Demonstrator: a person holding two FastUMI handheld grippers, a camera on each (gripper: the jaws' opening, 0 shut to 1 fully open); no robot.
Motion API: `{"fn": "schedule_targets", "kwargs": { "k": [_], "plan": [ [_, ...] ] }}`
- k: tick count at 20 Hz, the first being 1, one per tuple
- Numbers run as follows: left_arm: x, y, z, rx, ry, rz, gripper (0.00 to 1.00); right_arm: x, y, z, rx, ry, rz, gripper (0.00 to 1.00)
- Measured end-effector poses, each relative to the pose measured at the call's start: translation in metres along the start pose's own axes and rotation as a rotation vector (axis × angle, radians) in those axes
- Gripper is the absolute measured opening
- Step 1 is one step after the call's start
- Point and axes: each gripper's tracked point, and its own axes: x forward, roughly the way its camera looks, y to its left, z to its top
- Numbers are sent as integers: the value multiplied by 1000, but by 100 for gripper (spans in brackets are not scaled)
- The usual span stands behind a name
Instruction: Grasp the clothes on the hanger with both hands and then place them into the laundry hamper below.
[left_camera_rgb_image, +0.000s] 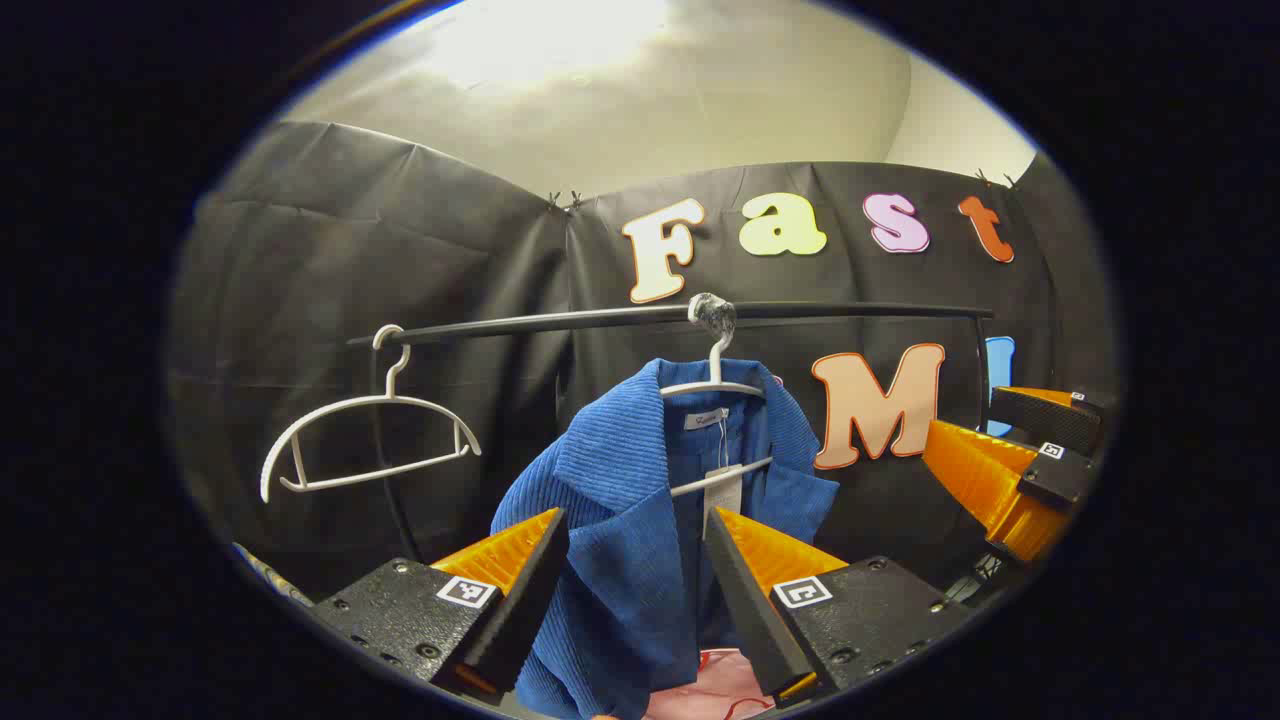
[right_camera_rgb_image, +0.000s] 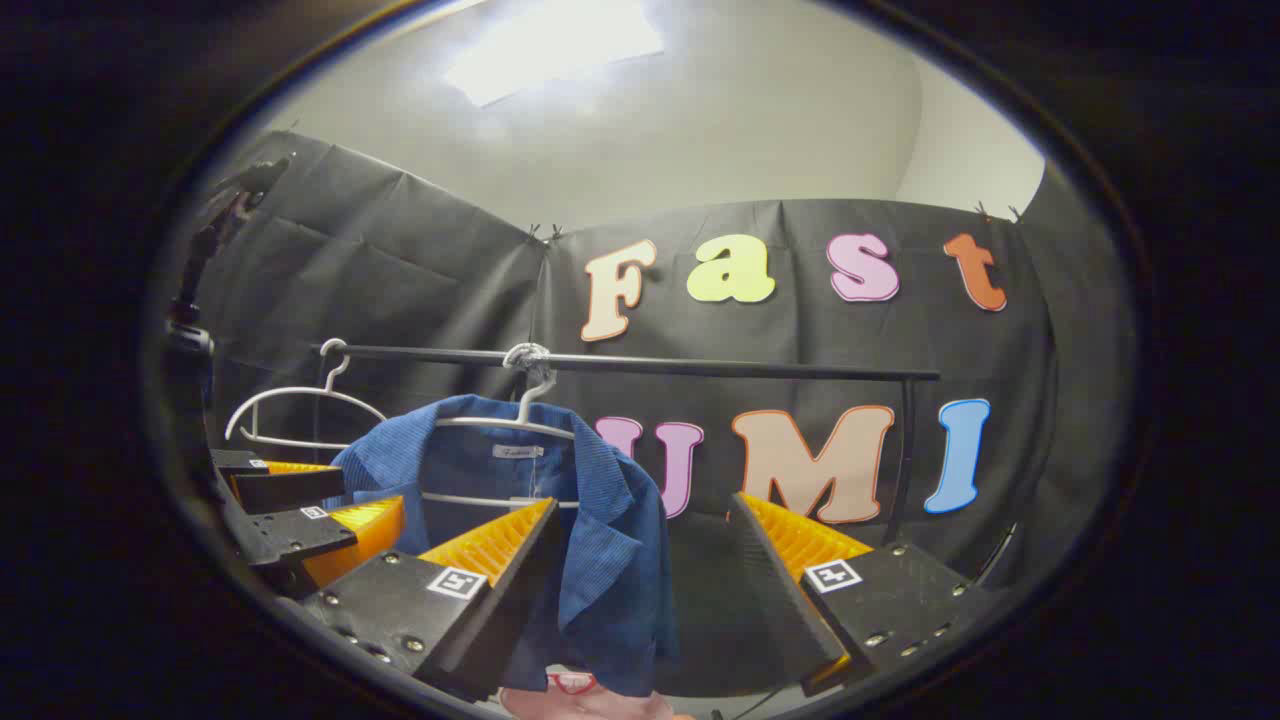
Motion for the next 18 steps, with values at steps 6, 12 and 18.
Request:
{"fn": "schedule_targets", "kwargs": {
  "k": [6,12,18],
  "plan": [
    [0,-1,-5,-1,14,5,81,-1,-2,0,-9,-2,-1,99],
    [1,0,-8,-2,23,13,81,0,0,-2,-16,-2,4,99],
    [5,-4,-24,3,59,9,81,0,0,-5,-25,10,3,100]
  ]
}}
